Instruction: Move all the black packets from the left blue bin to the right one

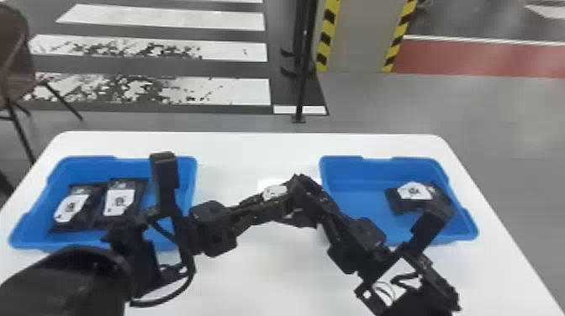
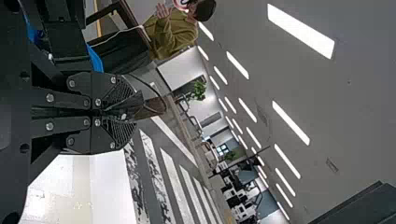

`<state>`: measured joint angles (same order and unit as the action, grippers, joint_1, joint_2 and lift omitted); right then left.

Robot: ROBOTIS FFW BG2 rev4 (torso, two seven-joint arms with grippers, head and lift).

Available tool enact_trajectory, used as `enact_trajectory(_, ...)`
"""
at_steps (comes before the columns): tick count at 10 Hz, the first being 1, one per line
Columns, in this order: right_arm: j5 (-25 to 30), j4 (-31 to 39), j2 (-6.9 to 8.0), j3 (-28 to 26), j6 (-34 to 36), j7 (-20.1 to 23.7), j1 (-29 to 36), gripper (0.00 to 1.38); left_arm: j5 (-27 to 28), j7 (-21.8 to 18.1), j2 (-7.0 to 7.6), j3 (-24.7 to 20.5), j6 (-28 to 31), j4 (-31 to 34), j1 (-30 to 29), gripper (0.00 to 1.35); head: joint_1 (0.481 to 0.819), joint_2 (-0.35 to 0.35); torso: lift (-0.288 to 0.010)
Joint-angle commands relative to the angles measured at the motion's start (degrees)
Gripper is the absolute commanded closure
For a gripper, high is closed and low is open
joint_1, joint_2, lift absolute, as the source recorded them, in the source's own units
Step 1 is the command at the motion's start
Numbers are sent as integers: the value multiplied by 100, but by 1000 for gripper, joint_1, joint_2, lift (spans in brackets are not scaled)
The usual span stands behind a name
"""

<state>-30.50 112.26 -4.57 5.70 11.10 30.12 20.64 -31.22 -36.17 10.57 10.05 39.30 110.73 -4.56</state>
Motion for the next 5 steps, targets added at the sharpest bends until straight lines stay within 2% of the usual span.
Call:
enact_trajectory(1,0,17,0,-11,-27,2,-11,1276,-123,49,-20,-45,-92,1,-78,832,695,-88,-140)
enact_trajectory(2,0,31,0,-68,-55,-6,-25,1276,-123,75,-46,-136,-92,1,-135,440,695,-86,-140)
enact_trajectory(3,22,45,0,-171,-69,-6,-53,1276,-134,75,-46,-228,-190,1,-233,162,695,-85,-140)
enact_trajectory(4,57,45,0,-308,-69,-6,-95,1276,-180,75,-55,-388,-303,29,-360,96,695,-86,-140)
enact_trajectory(5,57,-25,-9,-433,-69,-15,-165,1276,-226,75,-81,-593,-274,155,-542,131,695,-86,-140)
